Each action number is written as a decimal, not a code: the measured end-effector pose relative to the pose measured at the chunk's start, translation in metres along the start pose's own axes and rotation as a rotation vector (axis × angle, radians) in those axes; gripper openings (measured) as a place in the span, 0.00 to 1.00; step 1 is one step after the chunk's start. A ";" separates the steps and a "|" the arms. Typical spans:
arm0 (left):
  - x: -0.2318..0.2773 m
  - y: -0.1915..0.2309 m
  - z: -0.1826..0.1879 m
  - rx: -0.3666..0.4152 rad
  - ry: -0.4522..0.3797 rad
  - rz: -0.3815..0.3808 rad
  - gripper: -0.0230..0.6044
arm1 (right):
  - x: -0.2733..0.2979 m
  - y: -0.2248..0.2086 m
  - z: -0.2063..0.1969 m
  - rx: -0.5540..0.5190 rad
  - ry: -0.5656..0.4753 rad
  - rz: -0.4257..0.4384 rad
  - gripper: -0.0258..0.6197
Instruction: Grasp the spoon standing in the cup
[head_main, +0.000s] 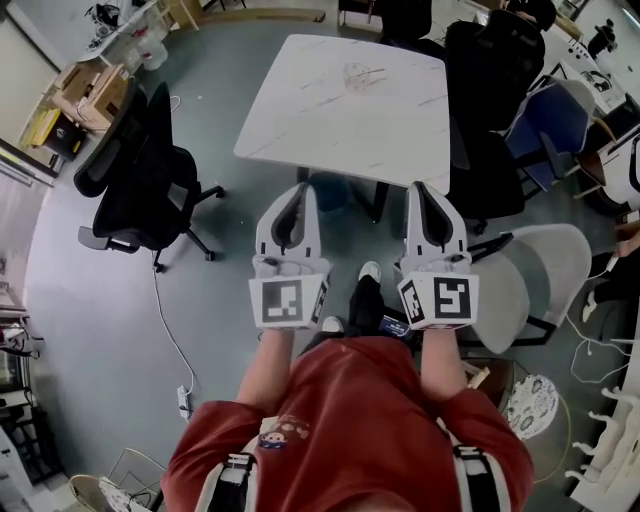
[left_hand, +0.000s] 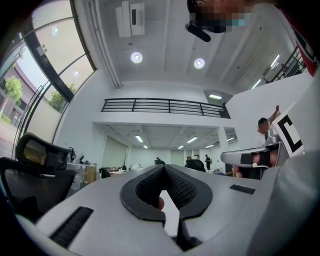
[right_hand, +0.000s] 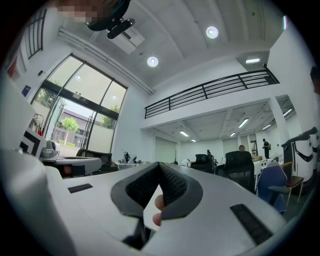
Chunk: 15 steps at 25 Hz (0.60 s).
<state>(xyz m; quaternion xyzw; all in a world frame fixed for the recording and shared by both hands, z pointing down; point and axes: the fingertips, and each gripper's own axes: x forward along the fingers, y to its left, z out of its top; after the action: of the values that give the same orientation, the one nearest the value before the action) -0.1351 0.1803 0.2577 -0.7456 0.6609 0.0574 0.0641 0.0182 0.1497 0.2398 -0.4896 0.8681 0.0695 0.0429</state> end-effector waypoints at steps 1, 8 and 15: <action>0.007 0.003 -0.001 0.007 -0.002 0.003 0.05 | 0.006 -0.003 -0.002 0.004 -0.007 -0.001 0.06; 0.077 0.015 -0.010 0.032 -0.006 0.013 0.05 | 0.067 -0.040 -0.020 0.037 -0.020 -0.005 0.06; 0.162 0.027 -0.026 0.038 0.027 0.027 0.05 | 0.144 -0.087 -0.040 0.060 0.014 -0.007 0.06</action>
<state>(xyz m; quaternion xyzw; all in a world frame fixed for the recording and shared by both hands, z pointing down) -0.1427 0.0140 0.2547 -0.7359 0.6727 0.0355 0.0684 0.0179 -0.0232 0.2514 -0.4914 0.8685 0.0396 0.0517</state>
